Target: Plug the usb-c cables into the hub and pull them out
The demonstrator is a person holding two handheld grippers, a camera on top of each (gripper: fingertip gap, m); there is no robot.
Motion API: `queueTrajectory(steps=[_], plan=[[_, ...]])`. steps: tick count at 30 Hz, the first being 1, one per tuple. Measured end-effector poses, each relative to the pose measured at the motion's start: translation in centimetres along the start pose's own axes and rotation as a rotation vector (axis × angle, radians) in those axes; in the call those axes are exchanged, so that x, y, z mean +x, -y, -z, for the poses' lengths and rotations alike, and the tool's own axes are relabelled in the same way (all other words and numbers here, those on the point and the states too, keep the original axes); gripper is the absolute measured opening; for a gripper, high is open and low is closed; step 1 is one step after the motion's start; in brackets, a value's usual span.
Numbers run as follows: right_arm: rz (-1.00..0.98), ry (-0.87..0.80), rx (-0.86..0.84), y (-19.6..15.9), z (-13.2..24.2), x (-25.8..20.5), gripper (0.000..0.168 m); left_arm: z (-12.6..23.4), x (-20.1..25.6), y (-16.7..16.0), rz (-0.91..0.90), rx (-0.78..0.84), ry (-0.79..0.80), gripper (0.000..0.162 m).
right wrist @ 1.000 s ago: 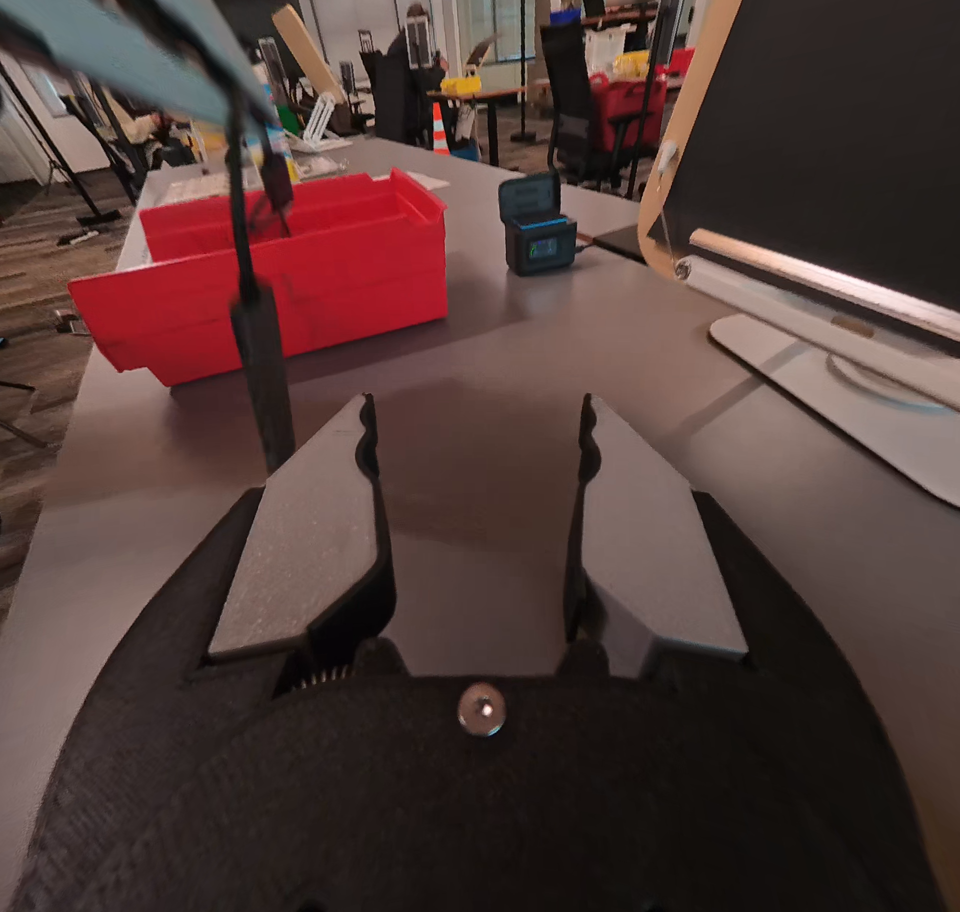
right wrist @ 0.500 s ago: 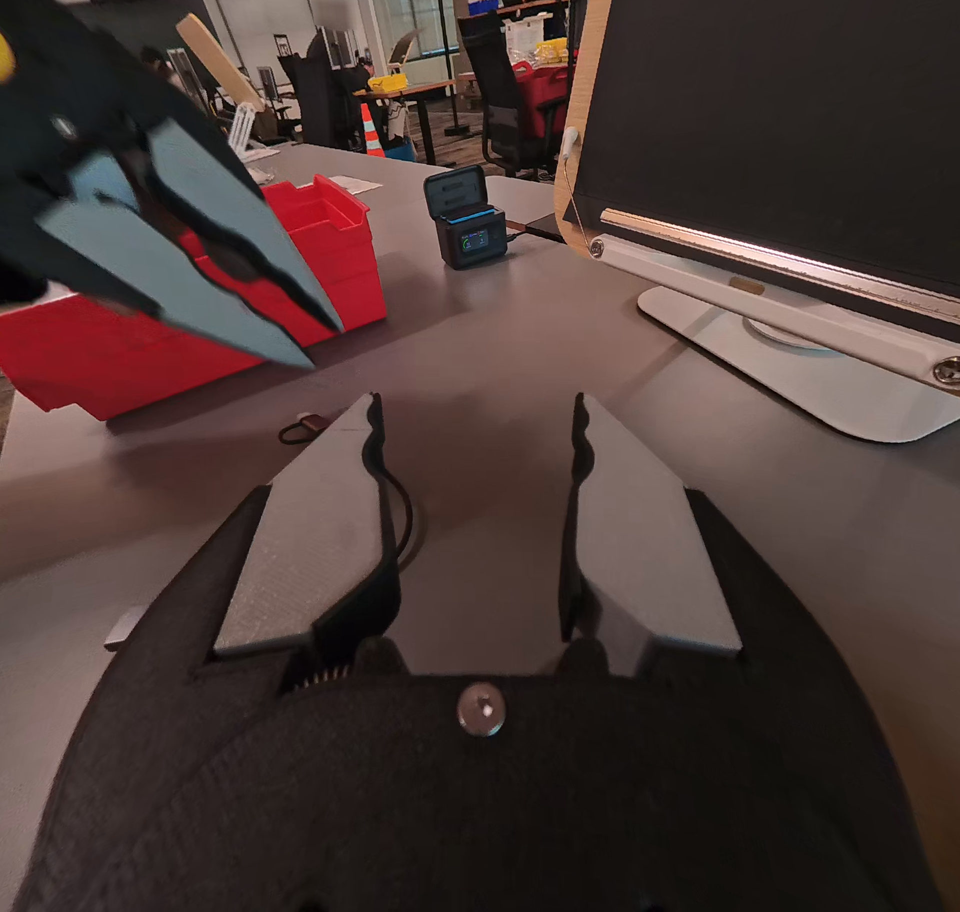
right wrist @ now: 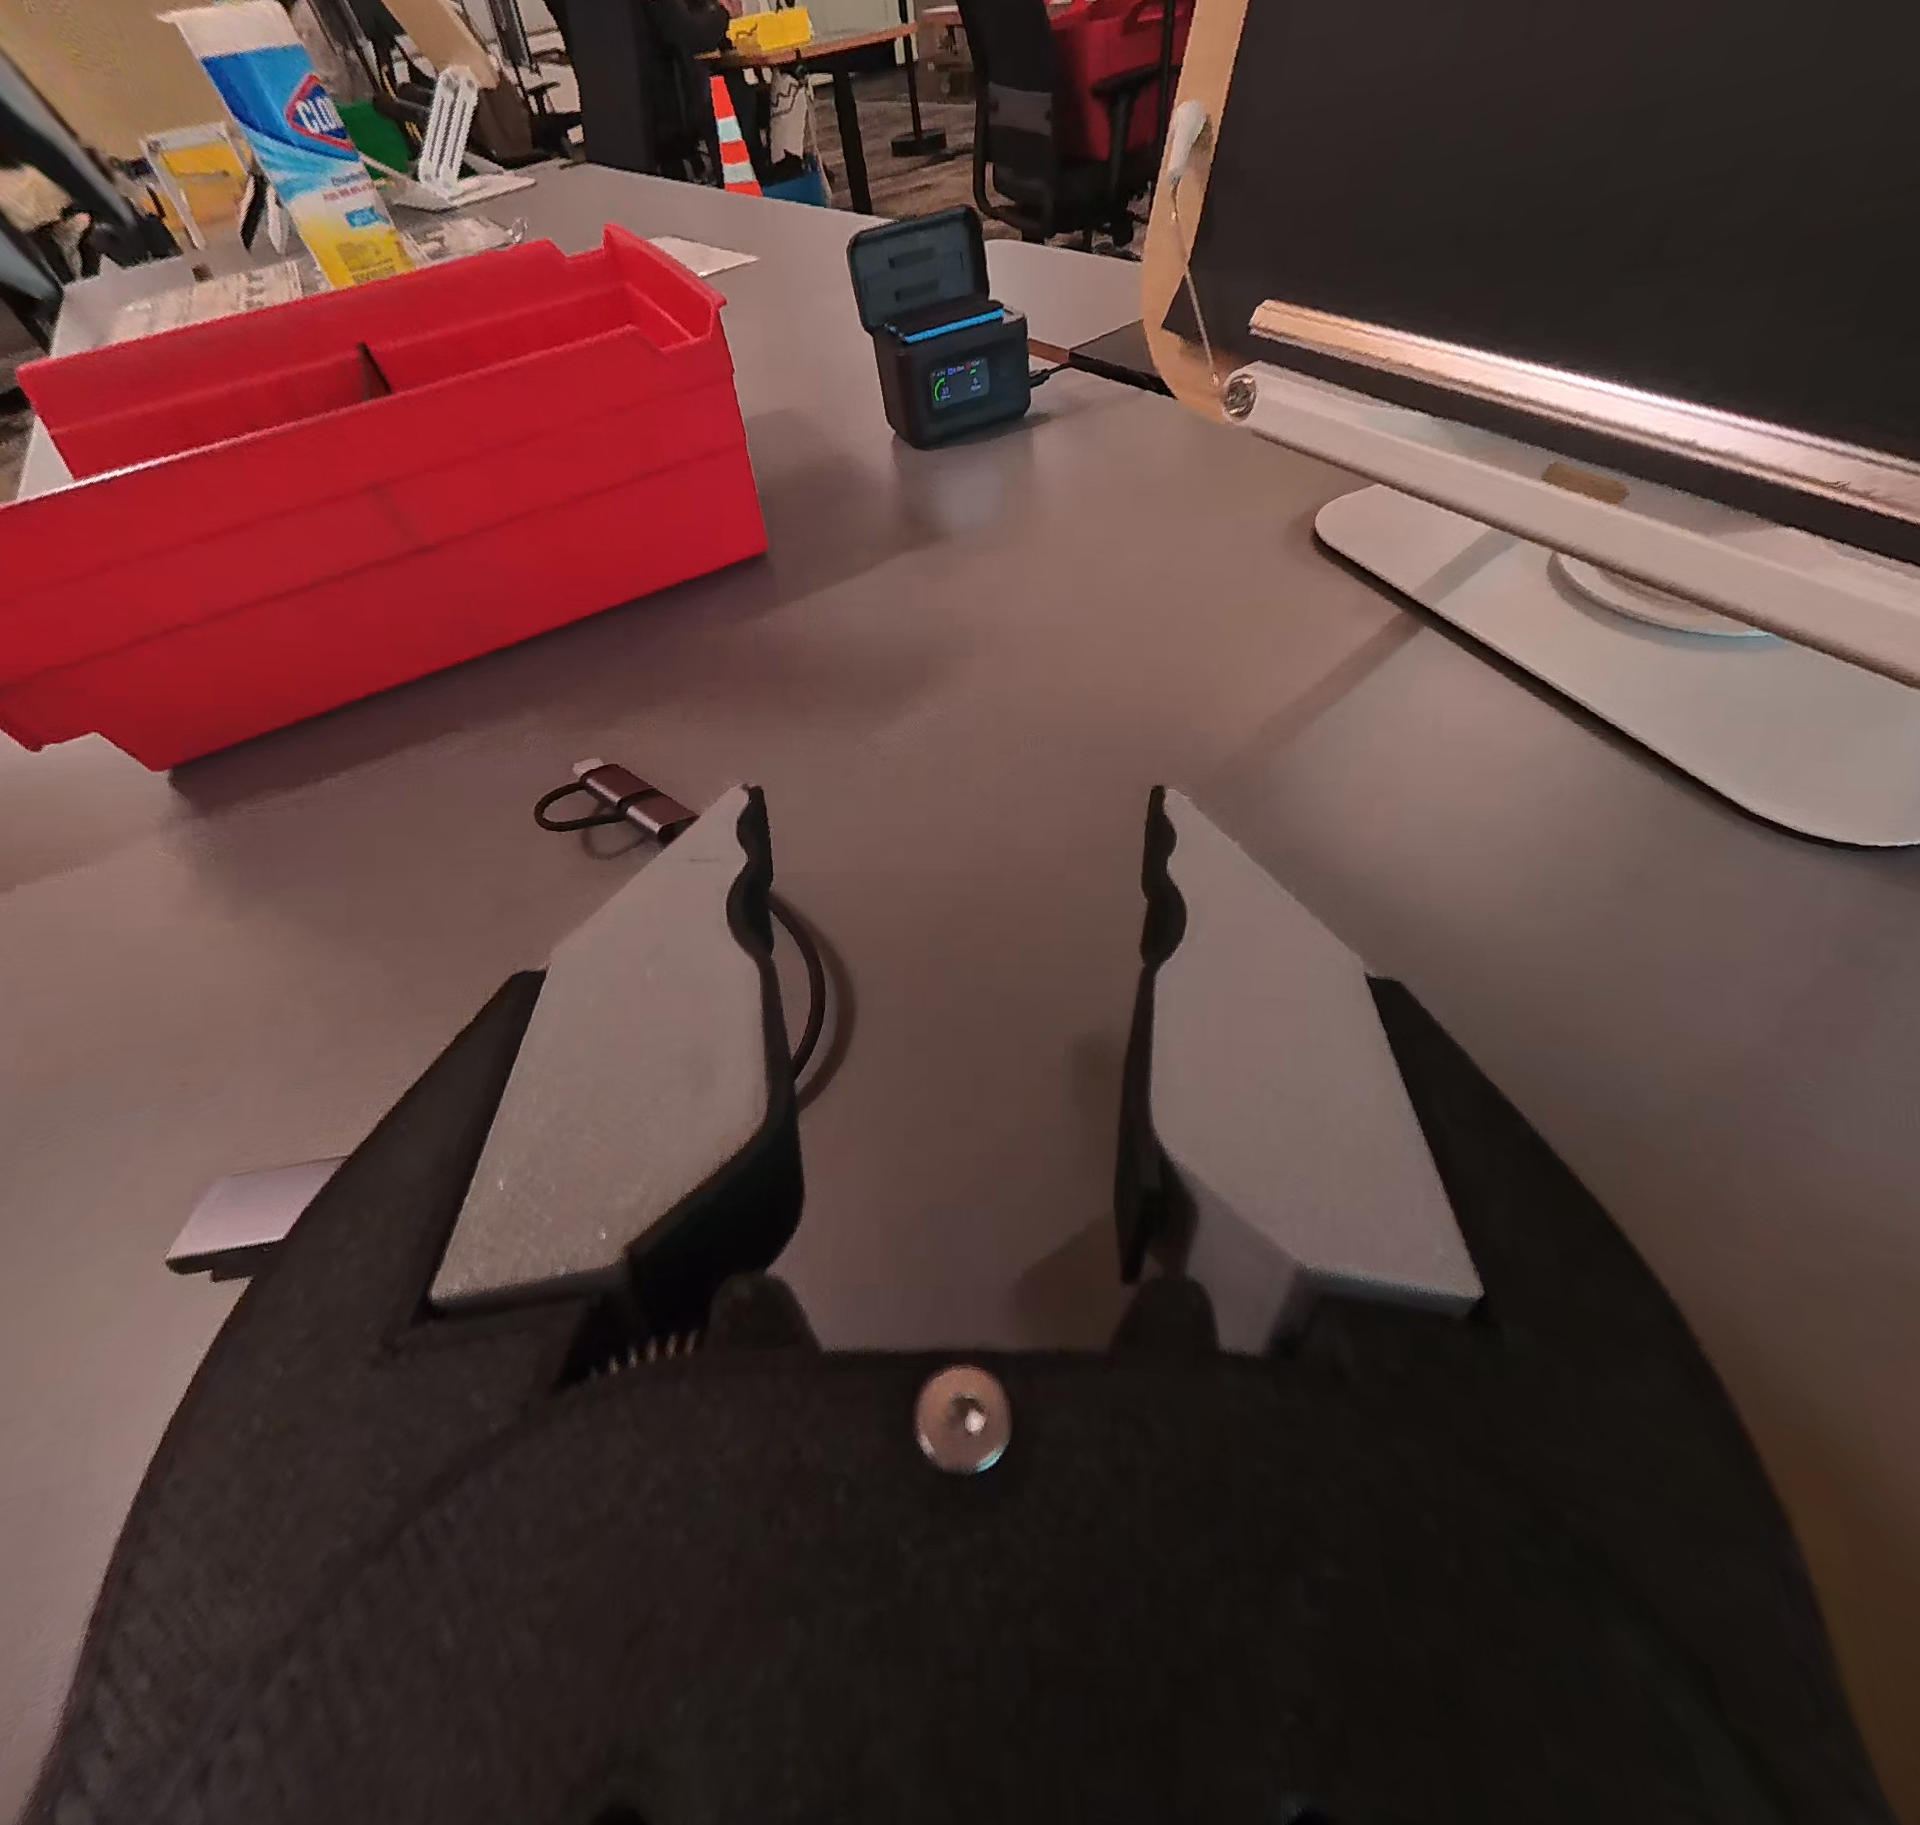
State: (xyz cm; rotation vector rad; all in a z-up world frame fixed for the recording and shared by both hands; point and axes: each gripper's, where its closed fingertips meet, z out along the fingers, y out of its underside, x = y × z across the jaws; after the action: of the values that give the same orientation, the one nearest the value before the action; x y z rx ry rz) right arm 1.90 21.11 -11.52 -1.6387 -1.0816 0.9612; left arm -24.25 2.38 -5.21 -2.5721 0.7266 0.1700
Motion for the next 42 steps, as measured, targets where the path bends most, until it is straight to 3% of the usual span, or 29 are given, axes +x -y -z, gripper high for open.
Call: queueTrajectory(steps=[6,11,14,19,30,34,42], plan=[[0.028,-0.012,-0.03,-0.7,-0.4,-0.3,0.069,-3.4,-0.9,-6.7,0.03,-0.113,0.001,0.029],[0.019,-0.016,-0.03,-0.9,-0.4,-0.1,0.069,-6.6,0.4,-9.2,-0.055,-0.169,-0.104,0.025],[0.007,-0.015,-0.026,-0.9,-0.4,0.0,0.069,-8.2,-0.1,-10.6,-0.124,-0.244,-0.059,0.017],[0.004,-0.01,-0.015,-0.6,-0.2,-0.1,0.068,-8.8,-0.3,-10.4,-0.148,-0.275,-0.059,0.009],[0.012,0.008,0.002,0.0,0.1,-0.6,0.067,-5.7,-2.7,-7.6,-0.137,-0.257,0.059,0.001],[0.01,0.013,0.002,0.1,0.1,-0.6,0.067,-4.1,-4.6,-7.8,-0.154,-0.283,0.157,0.001],[0.013,0.015,-0.001,0.0,0.0,-0.8,0.066,2.1,-9.4,-4.3,-0.149,-0.126,0.477,0.001]])
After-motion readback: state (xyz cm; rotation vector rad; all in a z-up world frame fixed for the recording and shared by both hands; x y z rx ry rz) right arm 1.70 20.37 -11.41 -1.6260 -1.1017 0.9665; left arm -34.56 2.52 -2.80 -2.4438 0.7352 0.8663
